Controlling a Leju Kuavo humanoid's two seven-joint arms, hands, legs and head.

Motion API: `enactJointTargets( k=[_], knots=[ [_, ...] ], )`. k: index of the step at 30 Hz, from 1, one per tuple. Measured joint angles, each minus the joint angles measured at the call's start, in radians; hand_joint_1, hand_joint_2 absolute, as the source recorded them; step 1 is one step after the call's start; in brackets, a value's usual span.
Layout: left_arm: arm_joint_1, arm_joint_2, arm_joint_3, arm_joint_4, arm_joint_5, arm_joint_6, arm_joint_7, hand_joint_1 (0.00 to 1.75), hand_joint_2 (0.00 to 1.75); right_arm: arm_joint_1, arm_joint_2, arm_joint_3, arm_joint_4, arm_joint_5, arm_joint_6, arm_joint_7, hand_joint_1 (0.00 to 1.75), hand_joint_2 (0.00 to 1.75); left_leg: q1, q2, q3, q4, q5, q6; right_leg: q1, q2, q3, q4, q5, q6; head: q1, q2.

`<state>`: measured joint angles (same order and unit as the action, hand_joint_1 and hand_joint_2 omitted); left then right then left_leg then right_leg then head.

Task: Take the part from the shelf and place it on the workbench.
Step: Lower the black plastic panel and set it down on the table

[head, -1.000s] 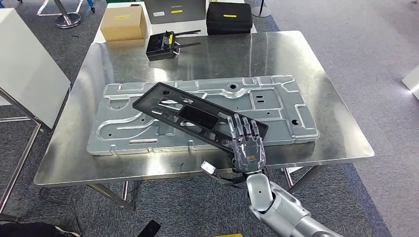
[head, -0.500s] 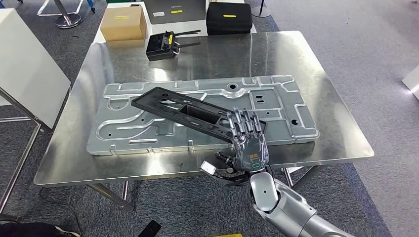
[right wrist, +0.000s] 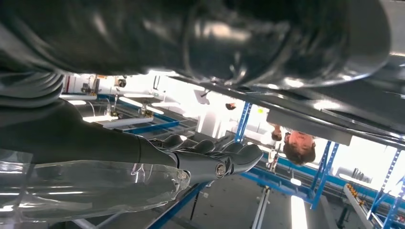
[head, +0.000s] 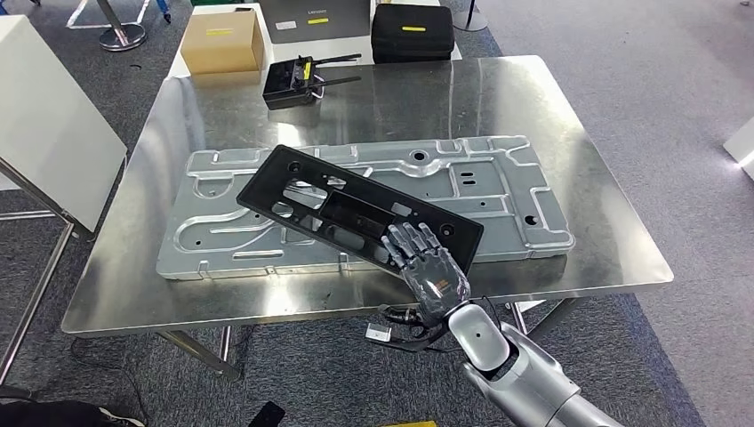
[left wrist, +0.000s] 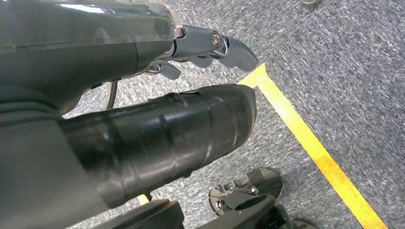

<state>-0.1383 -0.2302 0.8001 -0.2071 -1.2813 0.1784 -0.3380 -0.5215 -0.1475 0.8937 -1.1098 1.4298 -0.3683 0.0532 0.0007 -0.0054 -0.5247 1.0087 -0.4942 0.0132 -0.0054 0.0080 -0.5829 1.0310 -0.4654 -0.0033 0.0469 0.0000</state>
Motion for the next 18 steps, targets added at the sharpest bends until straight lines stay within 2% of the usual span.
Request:
enactJointTargets(
  k=[5,9,11,14,16,18],
  knots=[
    [0.002,0.002,0.005,0.0,0.016,0.009,-0.004,0.0,0.0,0.017,-0.021,-0.014,-0.045,-0.018,-0.015,0.003,0.0,0.0,0.0,0.0,0.0,0.0,0.0,0.0,0.0,0.0,0.0,0.0,0.0,0.0,0.0,0.0],
    [0.008,0.003,0.014,0.0,0.023,0.014,-0.008,0.0,0.0,0.113,-0.058,-0.07,-0.171,0.014,-0.19,0.046,0.0,0.0,0.0,-0.001,-0.001,0.001,-0.001,0.0,0.0,-0.002,0.0,0.0,0.0,0.0,0.0,0.0],
    [0.011,0.004,0.018,0.0,0.025,0.017,-0.008,0.0,0.0,0.18,-0.063,-0.116,-0.244,0.025,-0.269,0.038,0.0,0.0,0.0,-0.001,-0.001,0.001,-0.001,0.0,0.0,-0.002,0.0,0.0,-0.001,0.0,0.0,0.0],
    [0.013,0.004,0.021,0.0,0.031,0.024,-0.008,0.0,0.0,0.292,-0.045,-0.206,-0.384,-0.011,-0.315,-0.052,0.0,0.0,0.0,-0.002,-0.002,0.0,-0.001,0.0,0.0,-0.002,0.0,0.0,-0.001,0.001,0.0,0.0],
    [0.015,0.004,0.023,0.0,0.033,0.029,-0.008,0.0,0.0,0.36,-0.013,-0.27,-0.485,-0.049,-0.322,-0.129,0.0,0.0,0.0,-0.002,-0.003,0.0,-0.002,0.0,0.0,-0.002,-0.001,0.0,-0.001,0.001,0.0,0.0],
    [0.015,0.005,0.023,0.0,0.034,0.031,-0.008,0.0,0.0,0.403,0.018,-0.323,-0.561,-0.071,-0.324,-0.17,0.0,0.0,0.0,-0.002,-0.003,0.0,-0.002,0.0,0.0,-0.002,0.0,0.0,-0.002,0.001,0.0,0.0]
  ],
)
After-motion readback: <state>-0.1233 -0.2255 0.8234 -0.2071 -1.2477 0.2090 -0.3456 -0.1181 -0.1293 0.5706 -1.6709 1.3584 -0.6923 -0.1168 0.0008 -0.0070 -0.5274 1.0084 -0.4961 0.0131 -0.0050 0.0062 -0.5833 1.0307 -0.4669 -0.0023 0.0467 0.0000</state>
